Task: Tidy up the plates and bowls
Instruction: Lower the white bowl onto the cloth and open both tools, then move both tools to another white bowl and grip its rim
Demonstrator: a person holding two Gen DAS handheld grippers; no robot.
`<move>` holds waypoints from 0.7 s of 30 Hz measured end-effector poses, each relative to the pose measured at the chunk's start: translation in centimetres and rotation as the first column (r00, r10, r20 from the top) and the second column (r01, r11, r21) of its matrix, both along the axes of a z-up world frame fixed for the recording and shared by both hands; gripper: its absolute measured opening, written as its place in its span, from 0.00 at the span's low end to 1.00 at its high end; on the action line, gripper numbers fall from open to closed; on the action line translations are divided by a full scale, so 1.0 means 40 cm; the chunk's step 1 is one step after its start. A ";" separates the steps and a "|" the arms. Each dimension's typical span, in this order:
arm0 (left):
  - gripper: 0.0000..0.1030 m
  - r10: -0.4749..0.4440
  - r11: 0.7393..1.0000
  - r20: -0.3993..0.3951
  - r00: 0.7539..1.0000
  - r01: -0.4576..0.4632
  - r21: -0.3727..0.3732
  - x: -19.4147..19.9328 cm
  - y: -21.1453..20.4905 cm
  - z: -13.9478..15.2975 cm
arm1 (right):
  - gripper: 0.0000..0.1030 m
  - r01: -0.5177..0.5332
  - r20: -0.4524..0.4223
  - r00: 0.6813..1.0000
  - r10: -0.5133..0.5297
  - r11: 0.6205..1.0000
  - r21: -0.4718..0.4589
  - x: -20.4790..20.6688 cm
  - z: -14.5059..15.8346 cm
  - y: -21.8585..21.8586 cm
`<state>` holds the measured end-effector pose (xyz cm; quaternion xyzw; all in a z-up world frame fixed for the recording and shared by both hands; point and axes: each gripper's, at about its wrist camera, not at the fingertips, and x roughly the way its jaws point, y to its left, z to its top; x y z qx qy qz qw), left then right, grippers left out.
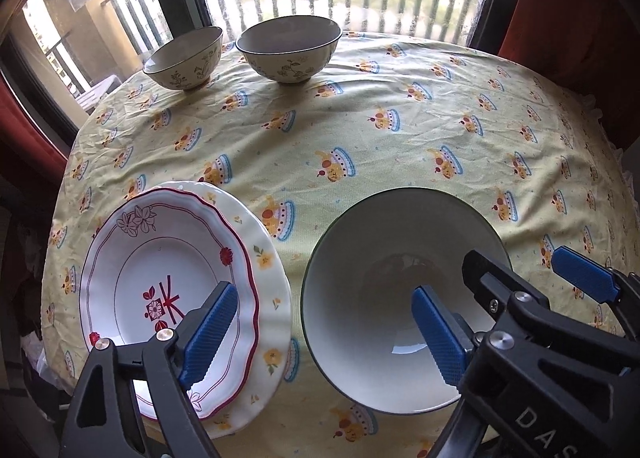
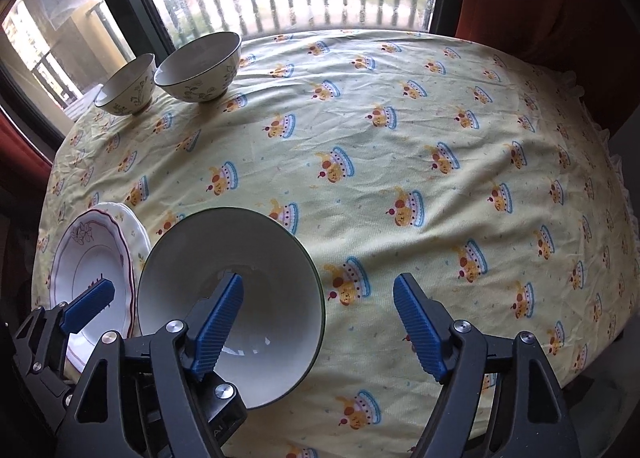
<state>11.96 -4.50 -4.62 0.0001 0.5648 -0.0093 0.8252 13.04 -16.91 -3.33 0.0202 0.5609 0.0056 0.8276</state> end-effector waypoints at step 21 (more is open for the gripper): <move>0.88 0.010 1.000 0.041 0.999 -0.010 0.014 0.187 0.108 0.088 | 0.78 -0.035 0.112 0.993 0.027 0.997 0.070 0.162 0.106 0.090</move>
